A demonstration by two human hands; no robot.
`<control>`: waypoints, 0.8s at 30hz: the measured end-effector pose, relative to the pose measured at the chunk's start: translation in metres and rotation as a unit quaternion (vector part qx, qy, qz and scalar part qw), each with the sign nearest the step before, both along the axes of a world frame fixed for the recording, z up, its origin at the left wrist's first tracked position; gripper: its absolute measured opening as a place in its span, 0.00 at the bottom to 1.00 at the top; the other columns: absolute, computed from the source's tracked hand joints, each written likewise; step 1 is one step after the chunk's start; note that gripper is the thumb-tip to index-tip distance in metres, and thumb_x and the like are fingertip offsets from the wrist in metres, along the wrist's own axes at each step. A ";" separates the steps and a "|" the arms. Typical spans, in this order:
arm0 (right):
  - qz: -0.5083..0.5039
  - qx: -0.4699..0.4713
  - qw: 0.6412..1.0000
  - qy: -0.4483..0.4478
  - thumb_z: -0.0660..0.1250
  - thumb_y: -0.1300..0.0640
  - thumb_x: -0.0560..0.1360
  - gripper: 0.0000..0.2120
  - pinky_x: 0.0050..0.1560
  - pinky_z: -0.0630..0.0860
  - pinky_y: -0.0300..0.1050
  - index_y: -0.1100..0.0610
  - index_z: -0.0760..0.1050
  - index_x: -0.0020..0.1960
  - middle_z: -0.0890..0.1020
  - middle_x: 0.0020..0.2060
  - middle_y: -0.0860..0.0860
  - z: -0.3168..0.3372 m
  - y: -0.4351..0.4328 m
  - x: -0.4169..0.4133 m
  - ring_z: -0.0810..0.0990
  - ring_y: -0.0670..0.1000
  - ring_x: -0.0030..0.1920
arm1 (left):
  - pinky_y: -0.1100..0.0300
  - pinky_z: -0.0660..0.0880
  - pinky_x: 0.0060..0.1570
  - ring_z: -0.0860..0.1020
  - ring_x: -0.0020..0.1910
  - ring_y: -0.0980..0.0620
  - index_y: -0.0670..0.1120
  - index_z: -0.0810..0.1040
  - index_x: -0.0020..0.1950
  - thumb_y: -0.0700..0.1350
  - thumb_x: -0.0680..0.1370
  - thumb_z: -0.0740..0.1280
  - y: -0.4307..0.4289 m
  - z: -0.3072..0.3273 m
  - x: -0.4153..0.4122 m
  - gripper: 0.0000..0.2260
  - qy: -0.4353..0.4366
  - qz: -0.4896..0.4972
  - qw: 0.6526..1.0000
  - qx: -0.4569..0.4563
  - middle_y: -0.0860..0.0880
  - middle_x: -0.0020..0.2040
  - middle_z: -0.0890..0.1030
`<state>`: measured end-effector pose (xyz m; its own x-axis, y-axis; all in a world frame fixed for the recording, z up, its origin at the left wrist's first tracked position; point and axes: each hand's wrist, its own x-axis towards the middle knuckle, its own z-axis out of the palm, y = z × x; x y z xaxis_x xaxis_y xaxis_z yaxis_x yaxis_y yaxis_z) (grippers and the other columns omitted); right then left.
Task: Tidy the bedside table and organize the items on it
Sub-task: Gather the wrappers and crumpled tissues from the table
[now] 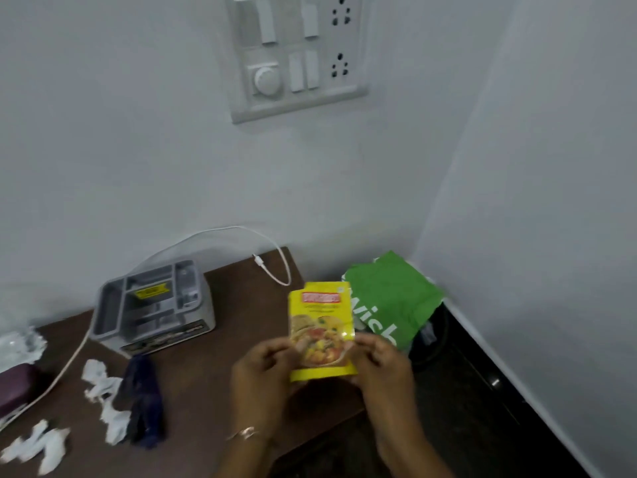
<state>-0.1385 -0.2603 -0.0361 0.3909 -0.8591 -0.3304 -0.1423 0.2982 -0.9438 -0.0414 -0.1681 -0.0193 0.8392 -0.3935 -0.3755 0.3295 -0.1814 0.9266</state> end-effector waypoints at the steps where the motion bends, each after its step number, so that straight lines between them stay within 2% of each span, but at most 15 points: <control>1: -0.033 -0.007 0.999 0.007 0.66 0.67 0.73 0.08 0.42 0.79 0.51 0.55 0.79 0.41 0.84 0.38 0.54 -0.005 -0.020 -0.007 0.82 0.52 0.38 | 0.64 0.77 0.27 0.79 0.35 0.50 0.39 0.81 0.43 0.36 0.71 0.71 -0.022 -0.003 -0.005 0.03 0.014 -0.021 1.000 -0.006 0.41 0.38 0.82; 5: -0.117 -0.042 0.989 0.083 0.68 0.64 0.72 0.07 0.50 0.80 0.58 0.53 0.78 0.41 0.83 0.43 0.59 -0.051 -0.108 -0.022 0.82 0.57 0.44 | 0.67 0.77 0.30 0.79 0.38 0.51 0.43 0.79 0.44 0.35 0.72 0.69 -0.078 -0.023 -0.011 0.05 0.021 -0.086 0.996 -0.001 0.43 0.40 0.80; 7: -0.133 -0.009 0.983 0.123 0.68 0.63 0.72 0.05 0.50 0.80 0.59 0.53 0.77 0.40 0.83 0.46 0.60 -0.084 -0.147 -0.025 0.81 0.58 0.45 | 0.66 0.77 0.30 0.79 0.38 0.51 0.44 0.79 0.43 0.35 0.72 0.70 -0.084 -0.034 -0.013 0.05 0.013 -0.098 0.995 0.014 0.45 0.39 0.80; 8: -0.134 0.027 0.983 0.125 0.68 0.62 0.72 0.02 0.47 0.80 0.57 0.57 0.78 0.43 0.82 0.47 0.62 -0.098 -0.159 -0.027 0.81 0.57 0.43 | 0.66 0.77 0.30 0.79 0.38 0.51 0.44 0.79 0.44 0.35 0.72 0.70 -0.082 -0.038 -0.015 0.05 0.011 -0.101 0.995 0.021 0.45 0.39 0.80; 9: -0.129 0.070 0.980 0.130 0.67 0.63 0.74 0.03 0.45 0.80 0.53 0.61 0.78 0.47 0.81 0.48 0.63 -0.110 -0.169 -0.030 0.80 0.57 0.42 | 0.65 0.77 0.30 0.79 0.39 0.51 0.44 0.79 0.44 0.35 0.72 0.70 -0.079 -0.041 -0.019 0.05 0.011 -0.101 0.994 0.028 0.45 0.39 0.81; 11: -0.124 0.148 0.970 0.146 0.65 0.62 0.75 0.10 0.45 0.77 0.50 0.69 0.75 0.51 0.79 0.47 0.64 -0.131 -0.178 -0.038 0.78 0.57 0.41 | 0.65 0.76 0.30 0.80 0.39 0.50 0.45 0.79 0.43 0.36 0.72 0.70 -0.067 -0.047 -0.024 0.05 0.018 -0.095 0.995 0.035 0.43 0.40 0.82; 13: -0.130 0.180 0.963 0.154 0.64 0.65 0.76 0.13 0.45 0.77 0.48 0.73 0.73 0.56 0.78 0.42 0.63 -0.142 -0.177 -0.046 0.76 0.56 0.39 | 0.64 0.77 0.30 0.80 0.40 0.49 0.44 0.80 0.44 0.36 0.71 0.71 -0.055 -0.051 -0.027 0.04 0.031 -0.086 0.995 0.038 0.43 0.39 0.82; 15: -0.130 0.200 0.961 0.143 0.60 0.68 0.77 0.14 0.36 0.78 0.41 0.75 0.70 0.60 0.74 0.35 0.59 -0.145 -0.172 -0.049 0.74 0.54 0.34 | 0.63 0.77 0.30 0.80 0.40 0.49 0.44 0.80 0.43 0.36 0.71 0.71 -0.045 -0.053 -0.028 0.04 0.042 -0.081 0.995 0.041 0.44 0.38 0.82; 17: -0.137 0.211 0.959 0.130 0.58 0.69 0.77 0.14 0.38 0.78 0.40 0.76 0.68 0.61 0.74 0.35 0.59 -0.143 -0.160 -0.050 0.72 0.53 0.33 | 0.63 0.77 0.30 0.80 0.40 0.48 0.44 0.80 0.42 0.36 0.71 0.71 -0.036 -0.053 -0.029 0.05 0.050 -0.071 0.995 0.045 0.44 0.38 0.82; 18: -0.138 0.202 0.961 0.126 0.59 0.70 0.77 0.13 0.38 0.78 0.39 0.76 0.69 0.60 0.75 0.38 0.61 -0.141 -0.154 -0.049 0.72 0.53 0.33 | 0.62 0.77 0.30 0.80 0.40 0.48 0.45 0.80 0.42 0.36 0.71 0.71 -0.033 -0.052 -0.028 0.05 0.051 -0.065 0.996 0.045 0.44 0.37 0.82; 20: -0.139 0.156 0.970 0.121 0.61 0.70 0.76 0.08 0.29 0.78 0.36 0.73 0.75 0.52 0.78 0.45 0.65 -0.131 -0.138 -0.048 0.76 0.54 0.34 | 0.62 0.77 0.30 0.80 0.40 0.48 0.45 0.80 0.42 0.36 0.71 0.71 -0.024 -0.049 -0.029 0.05 0.055 -0.055 0.996 0.035 0.44 0.37 0.82; 22: -0.132 0.101 0.982 0.089 0.63 0.69 0.75 0.04 0.29 0.79 0.35 0.66 0.76 0.44 0.79 0.49 0.68 -0.116 -0.119 -0.042 0.79 0.54 0.36 | 0.63 0.77 0.30 0.80 0.39 0.48 0.45 0.80 0.42 0.35 0.71 0.70 -0.013 -0.044 -0.027 0.05 0.061 -0.037 0.997 0.018 0.44 0.37 0.82; 24: -0.108 0.045 0.993 0.028 0.64 0.68 0.75 0.04 0.31 0.78 0.32 0.64 0.76 0.47 0.80 0.47 0.66 -0.093 -0.095 -0.029 0.81 0.51 0.34 | 0.63 0.77 0.30 0.80 0.38 0.49 0.44 0.80 0.43 0.35 0.72 0.70 0.002 -0.037 -0.023 0.05 0.067 -0.008 0.998 -0.003 0.44 0.37 0.81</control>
